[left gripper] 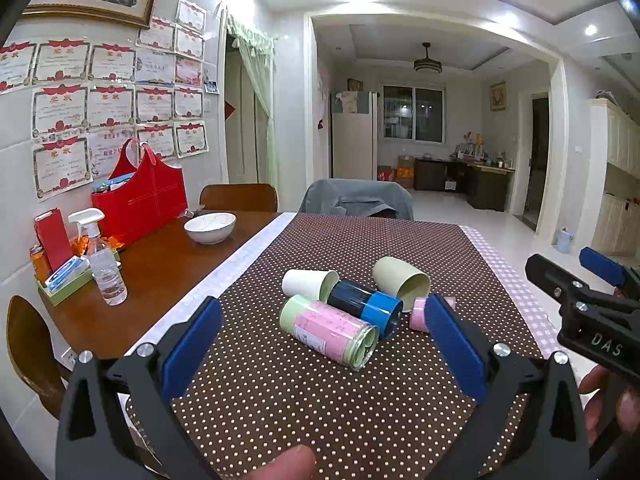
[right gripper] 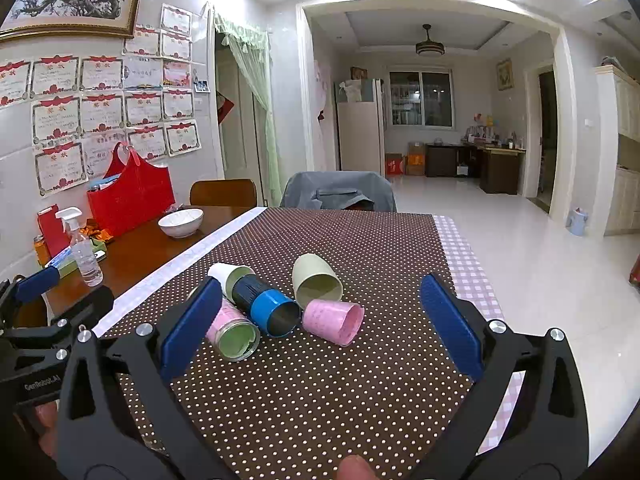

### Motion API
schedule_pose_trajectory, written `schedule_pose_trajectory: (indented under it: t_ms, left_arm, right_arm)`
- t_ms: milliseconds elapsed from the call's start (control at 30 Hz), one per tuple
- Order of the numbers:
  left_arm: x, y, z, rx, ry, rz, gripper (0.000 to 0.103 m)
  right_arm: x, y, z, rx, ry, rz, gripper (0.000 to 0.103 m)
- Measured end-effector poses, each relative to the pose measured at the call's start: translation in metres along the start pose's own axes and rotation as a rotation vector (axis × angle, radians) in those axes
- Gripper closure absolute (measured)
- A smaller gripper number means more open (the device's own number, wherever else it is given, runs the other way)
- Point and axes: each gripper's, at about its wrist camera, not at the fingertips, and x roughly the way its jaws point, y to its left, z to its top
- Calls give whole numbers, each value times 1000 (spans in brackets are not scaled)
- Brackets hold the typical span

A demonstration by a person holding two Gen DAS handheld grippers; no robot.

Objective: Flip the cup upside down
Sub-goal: 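Move the right gripper toward the pale green cup lying on its side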

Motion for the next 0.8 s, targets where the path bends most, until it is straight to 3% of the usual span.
schedule_pose_trajectory:
  t_ms: [367, 667, 800]
  left_arm:
    - [58, -16, 12, 57, 65, -26, 4]
    - [148, -47, 32, 114, 231, -106, 4]
    - [195, -59, 39, 98, 346, -158, 4]
  right_arm:
    - [53, -19, 6, -14, 98, 27, 6]
    - [119, -56, 6, 23, 230, -1, 6]
    - [149, -73, 9, 30, 287, 2, 6]
